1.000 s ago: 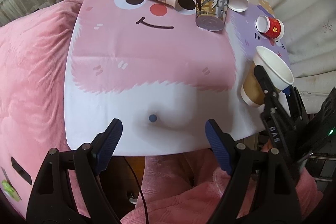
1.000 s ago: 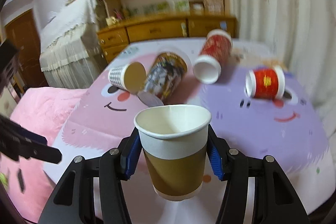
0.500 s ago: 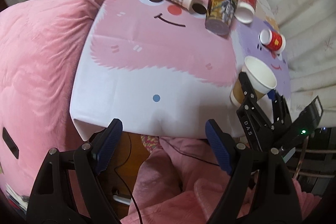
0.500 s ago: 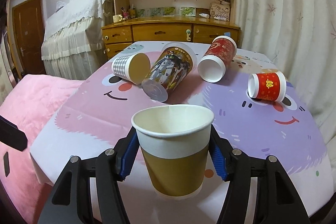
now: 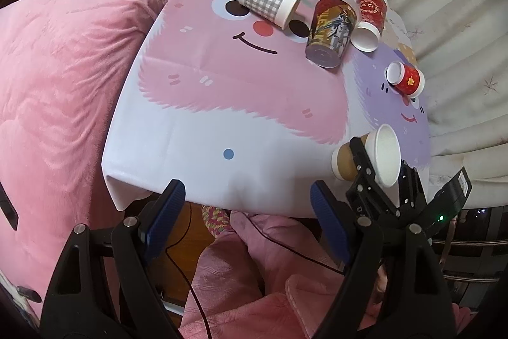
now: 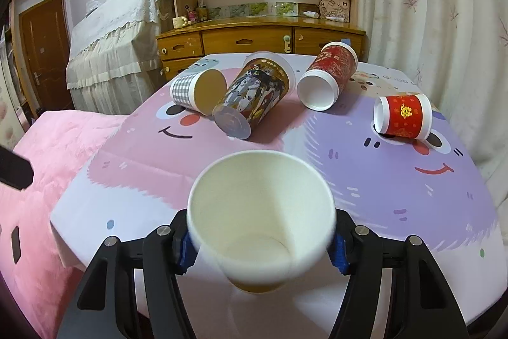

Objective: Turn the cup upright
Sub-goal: 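Lower the upright cup onto the cloth and open the right gripper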

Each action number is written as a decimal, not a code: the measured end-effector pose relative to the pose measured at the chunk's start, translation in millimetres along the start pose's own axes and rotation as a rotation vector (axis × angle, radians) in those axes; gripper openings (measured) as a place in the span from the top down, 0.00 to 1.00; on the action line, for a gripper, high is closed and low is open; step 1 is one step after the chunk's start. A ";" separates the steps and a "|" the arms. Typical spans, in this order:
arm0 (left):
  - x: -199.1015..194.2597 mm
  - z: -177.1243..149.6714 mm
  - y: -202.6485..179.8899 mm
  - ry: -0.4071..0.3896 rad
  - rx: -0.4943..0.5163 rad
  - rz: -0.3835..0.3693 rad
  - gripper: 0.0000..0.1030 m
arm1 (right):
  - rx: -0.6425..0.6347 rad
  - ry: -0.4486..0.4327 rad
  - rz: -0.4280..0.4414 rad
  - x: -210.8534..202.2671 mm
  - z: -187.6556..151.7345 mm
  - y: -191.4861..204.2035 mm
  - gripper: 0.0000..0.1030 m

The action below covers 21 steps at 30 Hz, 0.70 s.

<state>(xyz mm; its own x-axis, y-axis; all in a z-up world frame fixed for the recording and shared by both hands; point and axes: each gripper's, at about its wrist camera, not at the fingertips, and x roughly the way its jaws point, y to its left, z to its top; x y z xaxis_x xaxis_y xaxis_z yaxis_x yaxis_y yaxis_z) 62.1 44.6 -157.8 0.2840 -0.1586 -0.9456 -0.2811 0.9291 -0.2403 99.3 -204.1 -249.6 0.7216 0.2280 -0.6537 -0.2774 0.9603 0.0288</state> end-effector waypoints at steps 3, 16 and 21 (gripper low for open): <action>0.5 0.3 -5.1 0.004 0.009 -0.009 0.23 | -0.002 0.018 0.010 -2.0 -3.6 -1.4 0.25; 4.3 12.7 -32.2 -0.007 0.049 -0.026 0.23 | -0.018 0.126 0.042 -34.2 -0.2 -16.5 0.07; -1.3 16.8 -40.1 -0.022 0.045 -0.025 0.23 | -0.048 0.114 0.058 -57.3 15.1 -24.8 0.07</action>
<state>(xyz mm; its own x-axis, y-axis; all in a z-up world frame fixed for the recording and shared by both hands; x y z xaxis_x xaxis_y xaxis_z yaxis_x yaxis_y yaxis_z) 88.4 13.2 -143.2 0.3106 -0.1746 -0.9344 -0.2325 0.9392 -0.2528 74.5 -238.5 -201.4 0.6274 0.2602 -0.7339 -0.3484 0.9367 0.0342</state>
